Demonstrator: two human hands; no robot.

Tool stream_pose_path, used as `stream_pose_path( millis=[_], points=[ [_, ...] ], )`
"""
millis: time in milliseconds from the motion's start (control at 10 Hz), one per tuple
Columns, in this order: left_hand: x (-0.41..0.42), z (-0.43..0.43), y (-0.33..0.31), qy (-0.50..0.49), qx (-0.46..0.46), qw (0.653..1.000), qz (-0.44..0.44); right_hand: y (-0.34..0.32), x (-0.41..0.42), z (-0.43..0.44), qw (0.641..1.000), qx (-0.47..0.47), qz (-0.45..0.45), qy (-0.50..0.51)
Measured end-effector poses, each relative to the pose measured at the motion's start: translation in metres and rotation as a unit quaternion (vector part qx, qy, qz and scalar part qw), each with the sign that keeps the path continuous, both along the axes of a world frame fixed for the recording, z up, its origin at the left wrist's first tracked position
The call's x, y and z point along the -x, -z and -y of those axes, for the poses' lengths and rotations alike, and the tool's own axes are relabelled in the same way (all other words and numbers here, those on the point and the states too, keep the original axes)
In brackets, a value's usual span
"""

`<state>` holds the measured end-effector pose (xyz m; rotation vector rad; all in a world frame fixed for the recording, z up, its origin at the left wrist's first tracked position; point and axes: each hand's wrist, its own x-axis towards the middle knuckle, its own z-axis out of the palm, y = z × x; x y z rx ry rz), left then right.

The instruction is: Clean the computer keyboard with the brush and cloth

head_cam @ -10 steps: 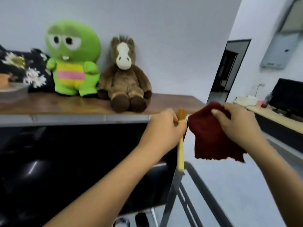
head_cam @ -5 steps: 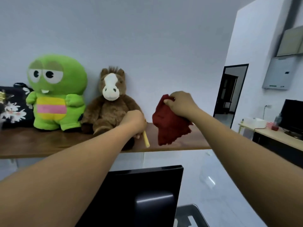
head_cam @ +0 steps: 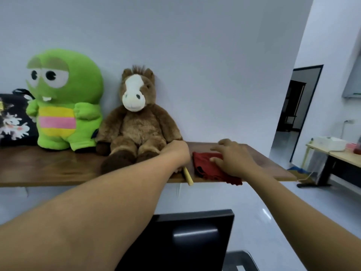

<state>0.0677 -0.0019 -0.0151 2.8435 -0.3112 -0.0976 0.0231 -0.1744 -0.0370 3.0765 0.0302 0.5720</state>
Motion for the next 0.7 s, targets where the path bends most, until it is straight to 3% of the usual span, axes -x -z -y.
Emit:
stream_pose_path(
  millis=[100,200,400,600,700],
  points=[
    [-0.003,0.001,0.005,0.001,-0.015,0.999,0.047,0.006,0.005,-0.018,0.985,-0.087,-0.14,-0.052],
    [-0.004,0.002,0.012,0.003,-0.021,0.997,0.079,0.007,-0.001,-0.021,0.978,-0.088,-0.167,-0.082],
    [0.001,-0.004,0.004,0.022,-0.006,0.999,0.042,-0.004,0.0,-0.014,0.972,-0.053,-0.226,-0.047],
    [0.008,-0.004,-0.003,0.044,-0.061,0.997,0.009,-0.003,0.017,-0.008,0.964,-0.107,-0.239,-0.035],
    [0.01,-0.009,-0.008,0.041,-0.006,0.999,0.027,-0.012,0.025,-0.006,0.977,-0.135,-0.156,-0.044]
  ],
)
